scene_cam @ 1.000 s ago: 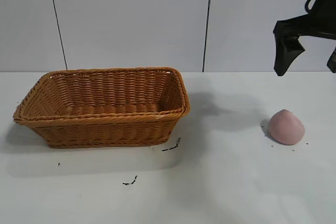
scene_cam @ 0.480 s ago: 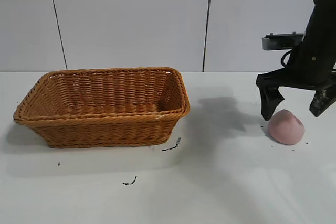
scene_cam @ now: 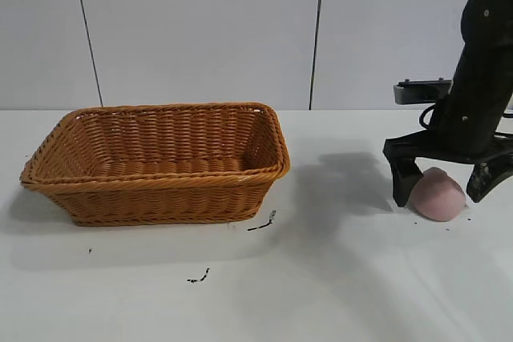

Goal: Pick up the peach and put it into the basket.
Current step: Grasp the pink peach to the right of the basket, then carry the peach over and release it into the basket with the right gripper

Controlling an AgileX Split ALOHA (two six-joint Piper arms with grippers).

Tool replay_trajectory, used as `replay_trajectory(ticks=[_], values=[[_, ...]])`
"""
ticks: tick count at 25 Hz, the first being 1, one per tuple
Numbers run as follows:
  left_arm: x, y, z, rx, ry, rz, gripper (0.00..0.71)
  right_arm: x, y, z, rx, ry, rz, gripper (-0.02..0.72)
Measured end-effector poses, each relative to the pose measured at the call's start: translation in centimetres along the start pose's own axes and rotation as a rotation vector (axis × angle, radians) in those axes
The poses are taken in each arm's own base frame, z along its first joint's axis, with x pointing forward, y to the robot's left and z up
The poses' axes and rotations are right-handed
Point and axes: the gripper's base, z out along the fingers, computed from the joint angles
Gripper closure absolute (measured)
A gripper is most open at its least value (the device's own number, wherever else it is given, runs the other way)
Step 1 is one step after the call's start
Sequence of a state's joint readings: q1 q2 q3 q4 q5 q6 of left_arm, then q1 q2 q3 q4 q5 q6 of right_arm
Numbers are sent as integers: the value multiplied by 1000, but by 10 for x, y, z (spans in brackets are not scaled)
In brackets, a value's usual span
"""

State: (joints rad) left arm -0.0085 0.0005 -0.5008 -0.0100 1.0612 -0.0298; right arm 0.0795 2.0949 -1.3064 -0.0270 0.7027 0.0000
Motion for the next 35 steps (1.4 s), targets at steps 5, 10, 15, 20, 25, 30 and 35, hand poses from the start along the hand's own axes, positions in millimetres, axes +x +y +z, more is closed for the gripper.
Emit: replay_trajectory(ticks=[5,10,15,20,25,30,35], values=[[0,0,0,0,0,0,17,-2,0,-9,1,-15,-26,719],[0,0,0,0,0,0,17,-11,-1,-52,5,-50,-51,719],[0,0,0,0,0,0,17,-25,-3,-131,9,-183,-71,719],[0,0,0,0,0,0,17,-33,-2,-172,-5,-242,-61,719],[0,0,0,0,0,0,17,-48,4,-197,-42,-326,-49,719],[0,0,0,0,0,0,17,-71,36,-208,-81,-363,-116,719],[0,0,0,0,0,0,17,-87,104,-202,-132,-367,-256,719]])
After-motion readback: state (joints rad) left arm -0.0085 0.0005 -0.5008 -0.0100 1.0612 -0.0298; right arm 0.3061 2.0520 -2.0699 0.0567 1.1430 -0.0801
